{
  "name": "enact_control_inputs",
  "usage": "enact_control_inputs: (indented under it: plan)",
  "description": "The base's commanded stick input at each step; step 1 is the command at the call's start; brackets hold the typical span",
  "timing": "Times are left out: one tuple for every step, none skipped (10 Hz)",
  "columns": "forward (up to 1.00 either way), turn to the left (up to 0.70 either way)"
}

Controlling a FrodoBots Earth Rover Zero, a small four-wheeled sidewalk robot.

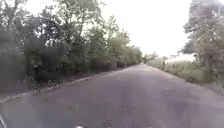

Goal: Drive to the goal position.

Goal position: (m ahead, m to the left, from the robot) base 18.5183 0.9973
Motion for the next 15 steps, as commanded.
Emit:
enact_control_inputs:
  plan:
    - [1.00,-0.03]
    - [1.00,0.00]
    - [1.00,0.00]
    - [1.00,0.00]
    - [1.00,0.00]
    - [1.00,0.00]
    - [1.00,0.00]
    - [1.00,0.00]
    - [1.00,0.00]
    - [1.00,0.00]
    - [1.00,0.00]
    - [1.00,0.00]
    - [1.00,-0.10]
    - [1.00,-0.40]
    - [1.00,-0.40]
